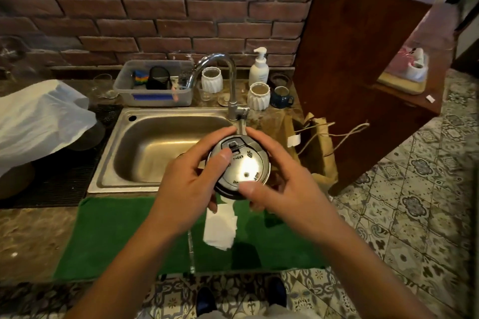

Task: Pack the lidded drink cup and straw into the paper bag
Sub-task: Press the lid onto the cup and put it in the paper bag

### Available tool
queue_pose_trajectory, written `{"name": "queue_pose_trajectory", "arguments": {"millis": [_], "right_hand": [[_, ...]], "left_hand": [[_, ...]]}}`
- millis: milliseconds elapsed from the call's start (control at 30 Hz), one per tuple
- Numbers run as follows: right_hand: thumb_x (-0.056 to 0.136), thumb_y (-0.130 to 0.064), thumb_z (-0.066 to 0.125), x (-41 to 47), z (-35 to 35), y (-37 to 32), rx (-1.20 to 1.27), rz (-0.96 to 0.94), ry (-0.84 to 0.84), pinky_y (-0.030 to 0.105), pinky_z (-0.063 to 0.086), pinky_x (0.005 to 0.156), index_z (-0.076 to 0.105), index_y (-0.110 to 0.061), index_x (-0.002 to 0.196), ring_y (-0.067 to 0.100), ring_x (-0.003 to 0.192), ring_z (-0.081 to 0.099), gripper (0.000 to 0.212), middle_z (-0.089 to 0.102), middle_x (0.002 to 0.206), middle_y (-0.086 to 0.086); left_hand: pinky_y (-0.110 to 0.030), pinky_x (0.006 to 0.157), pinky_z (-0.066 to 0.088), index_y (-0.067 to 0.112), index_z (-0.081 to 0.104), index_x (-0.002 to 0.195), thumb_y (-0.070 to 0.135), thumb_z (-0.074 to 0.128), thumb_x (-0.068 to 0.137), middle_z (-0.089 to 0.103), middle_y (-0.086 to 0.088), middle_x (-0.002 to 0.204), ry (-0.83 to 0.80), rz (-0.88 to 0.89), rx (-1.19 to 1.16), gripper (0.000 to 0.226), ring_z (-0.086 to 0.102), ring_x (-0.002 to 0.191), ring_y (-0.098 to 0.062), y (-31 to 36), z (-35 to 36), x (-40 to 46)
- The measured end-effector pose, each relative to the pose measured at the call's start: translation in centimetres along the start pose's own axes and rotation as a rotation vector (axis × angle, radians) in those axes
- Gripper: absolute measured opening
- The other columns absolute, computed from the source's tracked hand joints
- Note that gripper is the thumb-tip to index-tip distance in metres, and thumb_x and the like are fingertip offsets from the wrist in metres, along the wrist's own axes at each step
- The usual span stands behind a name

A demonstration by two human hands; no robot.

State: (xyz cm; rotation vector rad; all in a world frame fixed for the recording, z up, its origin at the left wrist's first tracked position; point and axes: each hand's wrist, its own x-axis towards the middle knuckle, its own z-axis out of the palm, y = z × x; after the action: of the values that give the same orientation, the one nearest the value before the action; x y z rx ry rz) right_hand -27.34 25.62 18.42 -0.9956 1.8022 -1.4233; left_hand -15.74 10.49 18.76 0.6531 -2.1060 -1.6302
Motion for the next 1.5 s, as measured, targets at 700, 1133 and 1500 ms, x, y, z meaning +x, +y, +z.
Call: {"name": "queue_pose_trajectory", "arguments": {"millis": [700, 1133, 1500], "right_hand": [[0.071, -0.053, 0.074, -1.4, -23.1, -1.0, 0.039, -0.3, 0.368, 0.014, 0.055, 0.073, 0.053, -0.046, 0.13, -0.004, 0.11, 0.065, 0.063, 0.065, 0.118, -0.03], [0.073, -0.063, 0.078, -0.3, -19.7, 3.8, -0.051, -0.164, 0.443, 0.044, 0.063, 0.078, 0.043, -0.039, 0.144, 0.014, 0.117, 0.066, 0.082, 0.058, 0.126, -0.029], [0.076, -0.061, 0.078, -0.4, -18.0, 4.2, -0.042, -0.234, 0.513, 0.041, 0.055, 0.103, 0.041, -0.035, 0.147, 0.011, 0.125, 0.061, 0.084, 0.057, 0.136, -0.015]], "left_hand": [[-0.031, 0.081, 0.055, 0.042, 0.035, 0.148, 0.042, 0.056, 0.098, 0.056, 0.004, 0.127, 0.348, 0.16, 0.267, 0.054, 0.061, 0.102, -0.008, -0.2, 18.4, 7.6], [-0.041, 0.072, 0.061, 0.045, 0.01, 0.154, 0.031, 0.064, 0.094, 0.032, 0.005, 0.151, 0.264, 0.156, 0.665, 0.082, 0.063, 0.103, -0.017, -6.6, 19.2, 9.9], [-0.047, 0.081, 0.06, 0.059, 0.002, 0.149, 0.034, 0.053, 0.101, 0.061, 0.003, 0.138, 0.259, 0.022, 0.485, 0.075, 0.07, 0.081, -0.014, -7.1, 17.1, 9.6]]}}
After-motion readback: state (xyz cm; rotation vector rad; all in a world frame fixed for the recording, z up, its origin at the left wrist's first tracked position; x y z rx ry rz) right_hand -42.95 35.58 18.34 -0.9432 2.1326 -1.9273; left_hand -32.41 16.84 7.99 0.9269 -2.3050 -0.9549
